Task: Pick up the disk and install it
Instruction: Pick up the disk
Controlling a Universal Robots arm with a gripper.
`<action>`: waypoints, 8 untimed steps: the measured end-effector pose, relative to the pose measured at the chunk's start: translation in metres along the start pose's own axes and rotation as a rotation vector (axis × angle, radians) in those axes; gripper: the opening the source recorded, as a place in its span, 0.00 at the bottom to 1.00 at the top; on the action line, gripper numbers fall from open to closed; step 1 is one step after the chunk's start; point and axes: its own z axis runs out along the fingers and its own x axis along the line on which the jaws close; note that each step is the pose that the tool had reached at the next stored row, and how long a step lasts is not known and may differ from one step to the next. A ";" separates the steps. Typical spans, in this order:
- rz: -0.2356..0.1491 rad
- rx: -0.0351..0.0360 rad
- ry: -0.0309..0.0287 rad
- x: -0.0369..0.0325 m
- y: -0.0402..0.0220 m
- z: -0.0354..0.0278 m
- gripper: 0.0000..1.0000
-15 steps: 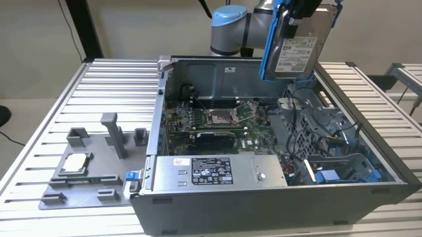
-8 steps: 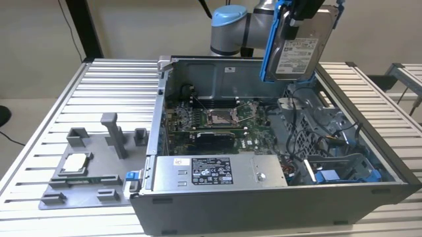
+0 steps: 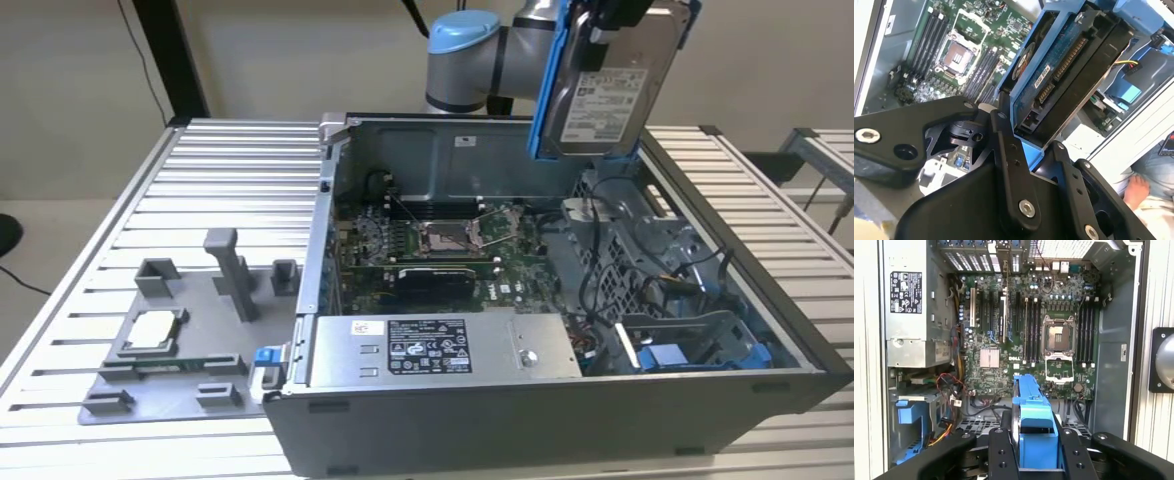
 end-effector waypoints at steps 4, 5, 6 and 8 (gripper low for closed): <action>-0.001 -0.0001 0.0001 0.0011 0.0000 -0.0068 0.00; -0.001 0.0000 0.0002 0.0027 0.0001 -0.0072 0.00; 0.000 -0.0001 0.0001 0.0046 0.0002 -0.0073 0.00; 0.000 -0.0001 0.0002 0.0095 0.0002 -0.0075 0.00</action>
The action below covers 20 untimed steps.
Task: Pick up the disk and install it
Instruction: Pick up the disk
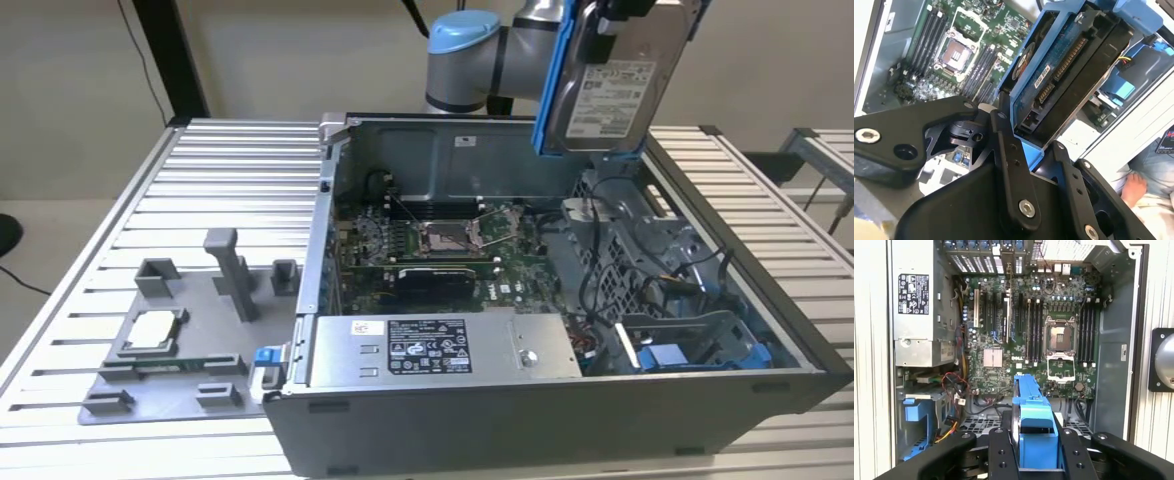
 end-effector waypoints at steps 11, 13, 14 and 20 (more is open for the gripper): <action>0.000 0.0000 -0.0001 0.0322 0.0005 0.0003 0.00; 0.000 0.0000 0.0000 0.0379 0.0006 0.0003 0.00; 0.000 0.0000 -0.0001 0.0408 0.0006 0.0003 0.00; 0.000 0.0001 -0.0001 0.0590 0.0009 0.0005 0.00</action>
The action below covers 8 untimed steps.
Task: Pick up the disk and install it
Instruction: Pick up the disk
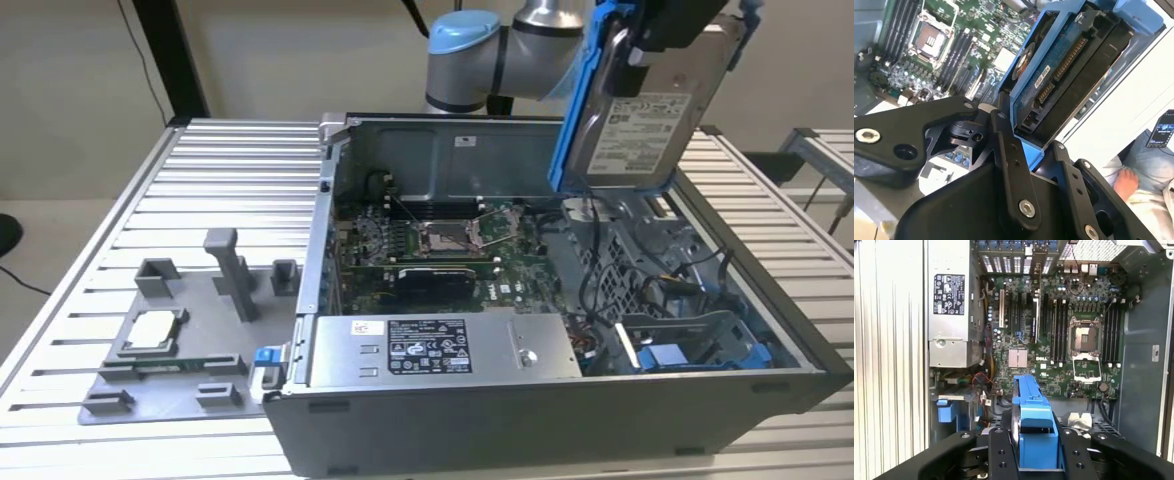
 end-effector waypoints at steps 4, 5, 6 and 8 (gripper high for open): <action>0.000 0.0000 -0.0001 0.0120 0.0002 0.0001 0.00; 0.000 0.0000 -0.0001 0.0151 0.0003 0.0002 0.00; 0.000 0.0000 0.0000 0.0180 0.0003 0.0001 0.00; 0.000 0.0000 -0.0001 0.0239 0.0004 0.0002 0.00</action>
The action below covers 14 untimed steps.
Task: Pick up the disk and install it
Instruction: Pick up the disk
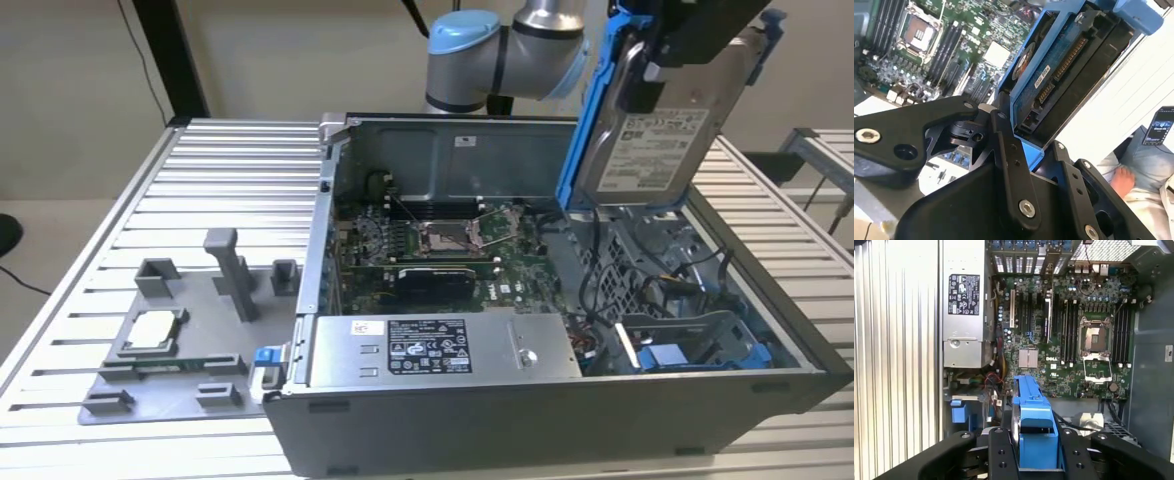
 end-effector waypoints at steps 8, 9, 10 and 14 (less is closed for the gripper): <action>0.000 -0.0001 0.0002 0.0248 0.0003 0.0001 0.00; 0.000 0.0000 0.0002 0.0279 0.0004 0.0002 0.00; 0.000 -0.0001 0.0001 0.0310 0.0005 0.0002 0.00; 0.000 0.0000 0.0001 0.0401 0.0003 0.0003 0.00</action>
